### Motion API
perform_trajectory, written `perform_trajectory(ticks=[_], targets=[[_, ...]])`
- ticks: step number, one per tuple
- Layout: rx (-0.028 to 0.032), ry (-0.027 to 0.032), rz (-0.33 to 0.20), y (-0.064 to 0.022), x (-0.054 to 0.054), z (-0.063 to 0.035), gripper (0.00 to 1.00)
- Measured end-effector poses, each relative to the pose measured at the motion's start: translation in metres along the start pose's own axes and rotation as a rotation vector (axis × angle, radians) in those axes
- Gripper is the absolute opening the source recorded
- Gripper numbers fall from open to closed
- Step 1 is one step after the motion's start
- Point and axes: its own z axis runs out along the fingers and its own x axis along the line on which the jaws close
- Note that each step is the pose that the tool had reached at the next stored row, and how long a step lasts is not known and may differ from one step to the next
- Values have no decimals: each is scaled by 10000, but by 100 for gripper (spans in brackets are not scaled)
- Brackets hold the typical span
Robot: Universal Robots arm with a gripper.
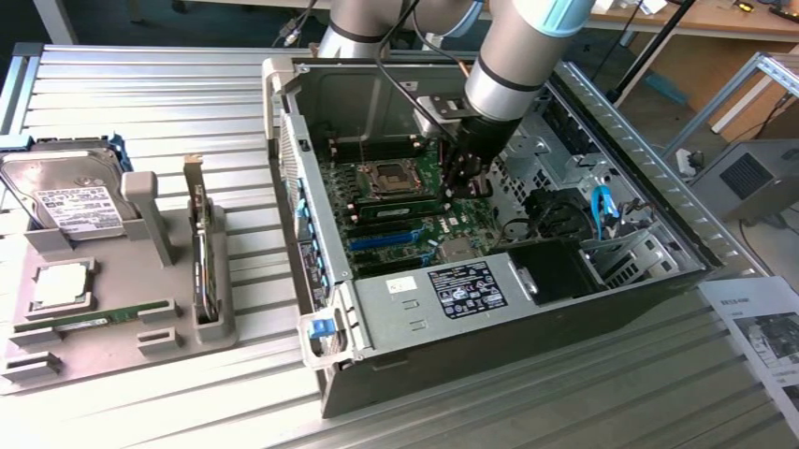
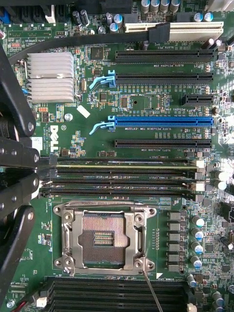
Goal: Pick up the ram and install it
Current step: 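Press down the ram until it locks into place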
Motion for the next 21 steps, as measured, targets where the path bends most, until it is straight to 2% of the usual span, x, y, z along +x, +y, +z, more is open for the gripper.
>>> perform_trajectory(ticks=[17,21], targets=[[0,0,0,0,1,13,11],[4,-13,0,0,-3,-15,11]])
